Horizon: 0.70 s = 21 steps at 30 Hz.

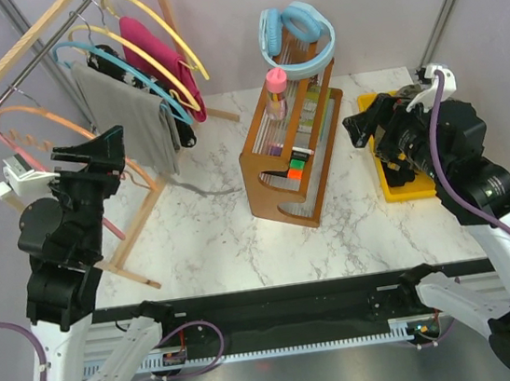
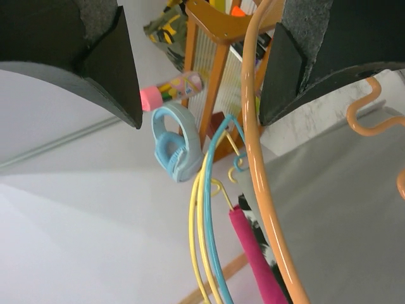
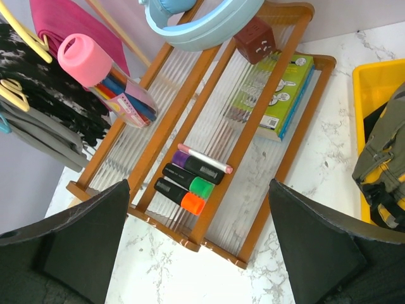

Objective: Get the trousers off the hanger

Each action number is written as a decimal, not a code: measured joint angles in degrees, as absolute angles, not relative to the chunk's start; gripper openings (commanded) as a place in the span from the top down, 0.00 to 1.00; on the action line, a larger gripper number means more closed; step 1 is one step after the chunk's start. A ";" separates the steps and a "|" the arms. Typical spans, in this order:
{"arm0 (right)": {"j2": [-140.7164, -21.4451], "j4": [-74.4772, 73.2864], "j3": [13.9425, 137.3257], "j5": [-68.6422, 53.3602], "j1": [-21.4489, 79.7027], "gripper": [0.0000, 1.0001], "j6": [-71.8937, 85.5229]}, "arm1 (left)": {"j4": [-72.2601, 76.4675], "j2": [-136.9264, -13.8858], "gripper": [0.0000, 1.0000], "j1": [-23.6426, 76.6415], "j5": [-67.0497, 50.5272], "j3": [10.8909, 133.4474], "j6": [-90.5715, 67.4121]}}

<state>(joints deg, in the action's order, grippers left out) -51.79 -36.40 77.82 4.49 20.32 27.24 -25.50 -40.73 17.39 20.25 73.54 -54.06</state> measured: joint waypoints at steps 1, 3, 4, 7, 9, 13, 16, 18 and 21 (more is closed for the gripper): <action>-51.57 -36.82 77.76 4.51 20.32 0.02 27.22 | -26.20 -40.49 0.19 17.39 18.94 73.84 -54.78; -51.22 -37.32 77.67 4.51 20.32 0.02 27.22 | -27.68 -39.83 0.19 17.39 16.93 74.22 -55.86; -51.05 -37.52 77.65 4.51 20.32 0.02 27.22 | -28.32 -39.31 0.20 17.39 15.35 74.37 -56.21; -50.52 -37.87 77.25 4.49 20.32 0.02 27.24 | -29.71 -38.52 0.21 17.39 10.57 75.37 -56.84; -50.13 -38.17 76.71 4.47 20.32 0.02 27.31 | -30.02 -38.22 0.22 17.37 7.25 75.72 -57.74; -49.36 -38.63 75.33 4.25 20.32 0.02 27.73 | -31.90 -37.19 0.22 17.39 1.32 75.68 -59.42; -49.17 -38.81 75.02 4.23 20.32 0.02 27.88 | -34.72 -35.62 0.22 17.39 1.23 75.66 -59.59; -49.06 -39.00 75.02 4.23 20.32 0.02 27.88 | -36.49 -34.04 0.22 17.39 2.55 75.66 -59.33; -48.90 -39.44 75.00 4.10 20.32 0.02 27.90 | -39.33 -32.21 0.22 17.39 4.84 76.77 -58.02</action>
<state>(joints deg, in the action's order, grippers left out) -48.90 -39.44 75.00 4.10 20.32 27.90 -39.33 -32.21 17.39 4.84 76.77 -58.02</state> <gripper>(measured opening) 0.982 0.779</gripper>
